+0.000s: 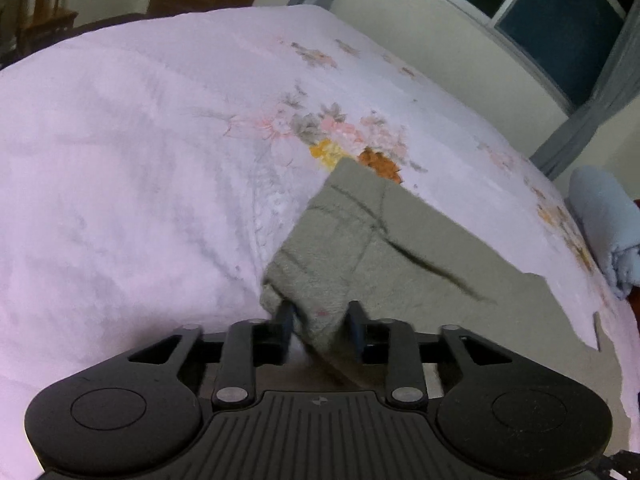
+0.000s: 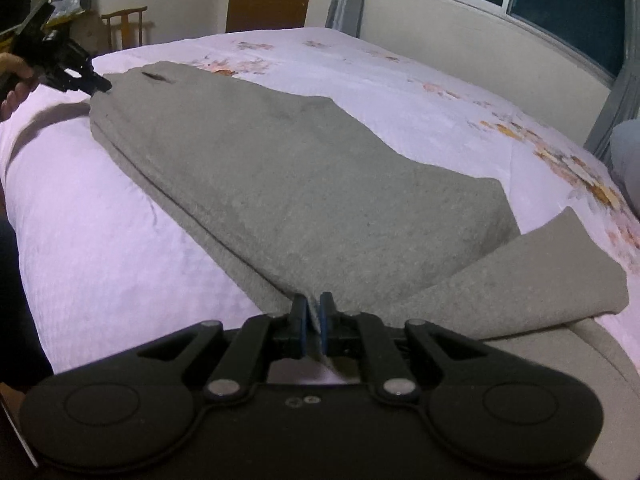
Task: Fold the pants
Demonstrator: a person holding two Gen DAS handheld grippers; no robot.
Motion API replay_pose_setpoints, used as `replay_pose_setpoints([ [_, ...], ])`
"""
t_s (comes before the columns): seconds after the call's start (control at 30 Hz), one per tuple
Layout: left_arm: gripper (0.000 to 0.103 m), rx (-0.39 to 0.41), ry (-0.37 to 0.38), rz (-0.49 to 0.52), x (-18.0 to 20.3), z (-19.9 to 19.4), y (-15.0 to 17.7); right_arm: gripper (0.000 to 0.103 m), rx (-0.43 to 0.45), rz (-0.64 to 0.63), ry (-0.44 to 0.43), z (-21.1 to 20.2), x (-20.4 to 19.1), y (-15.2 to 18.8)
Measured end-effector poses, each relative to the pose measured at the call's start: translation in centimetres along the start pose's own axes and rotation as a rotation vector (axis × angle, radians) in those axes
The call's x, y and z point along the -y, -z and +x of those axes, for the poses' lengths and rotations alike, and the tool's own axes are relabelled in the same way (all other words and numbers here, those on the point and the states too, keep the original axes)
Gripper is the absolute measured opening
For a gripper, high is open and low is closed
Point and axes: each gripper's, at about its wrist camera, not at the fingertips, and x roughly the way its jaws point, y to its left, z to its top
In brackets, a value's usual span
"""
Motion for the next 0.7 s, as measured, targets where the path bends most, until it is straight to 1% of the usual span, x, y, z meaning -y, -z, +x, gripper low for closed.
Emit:
replay_pose_setpoints([
  [0.03, 0.056, -0.001, -0.012, -0.021, -0.3, 0.0, 0.1, 0.001, 0.007, 0.002, 0.002, -0.1, -0.1, 0.3],
  [0.07, 0.060, 0.002, -0.024, -0.046, -0.6, -0.1, 0.0, 0.001, 0.014, -0.002, 0.011, -0.1, -0.3, 0.4],
  [0.1, 0.062, 0.011, -0.020, -0.063, -0.8, -0.5, -0.1, 0.002, 0.017, -0.018, 0.022, -0.3, -0.4, 0.6],
  [0.13, 0.062, 0.022, -0.019, -0.066, -0.8, -1.1, 0.0, 0.010, 0.021, -0.037, 0.037, -0.9, -0.7, 0.7],
  [0.17, 0.062, 0.035, -0.029, -0.050, -0.5, -1.8, 0.2, 0.015, 0.032, -0.046, 0.057, -1.8, -0.9, 0.9],
  [0.2, 0.062, 0.050, -0.045, -0.026, 0.1, -2.5, 0.4, 0.025, 0.047, -0.039, 0.068, -2.5, -0.7, 1.0],
  [0.23, 0.062, 0.066, -0.065, 0.000, 0.7, -3.3, 0.6, 0.036, 0.066, -0.021, 0.073, -3.6, -0.4, 1.2],
  [0.27, 0.062, 0.079, -0.079, 0.025, 1.4, -4.0, 0.9, 0.042, 0.079, -0.003, 0.081, -4.4, 0.0, 1.4],
  [0.3, 0.062, 0.092, -0.083, 0.046, 2.2, -4.5, 1.2, 0.053, 0.094, 0.019, 0.095, -5.1, 0.5, 1.7],
  [0.33, 0.062, 0.110, -0.090, 0.069, 3.2, -5.0, 1.5, 0.058, 0.109, 0.047, 0.115, -5.9, 1.1, 2.0],
  [0.4, 0.062, 0.143, -0.104, 0.115, 5.3, -5.7, 2.2, 0.058, 0.125, 0.102, 0.146, -6.7, 2.7, 2.2],
  [0.47, 0.068, 0.177, -0.107, 0.156, 7.7, -6.0, 3.1, 0.061, 0.134, 0.180, 0.208, -7.2, 4.9, 2.1],
  [0.5, 0.076, 0.191, -0.109, 0.183, 9.0, -6.0, 3.5, 0.069, 0.134, 0.226, 0.239, -7.4, 6.3, 1.9],
  [0.53, 0.079, 0.209, -0.119, 0.216, 10.3, -5.7, 4.0, 0.080, 0.145, 0.289, 0.285, -7.6, 8.0, 1.4],
  [0.57, 0.080, 0.222, -0.132, 0.250, 11.6, -5.4, 4.6, 0.085, 0.158, 0.340, 0.327, -7.7, 9.3, 1.0],
  [0.6, 0.080, 0.220, -0.130, 0.273, 12.7, -5.0, 4.9, 0.095, 0.171, 0.386, 0.363, -7.8, 10.9, 0.3],
  [0.67, 0.080, 0.204, -0.118, 0.300, 14.3, -4.1, 5.5, 0.095, 0.204, 0.423, 0.396, -7.5, 13.0, -1.1],
  [0.7, 0.080, 0.205, -0.128, 0.311, 15.0, -3.7, 5.8, 0.097, 0.212, 0.429, 0.418, -7.2, 14.0, -1.9],
])
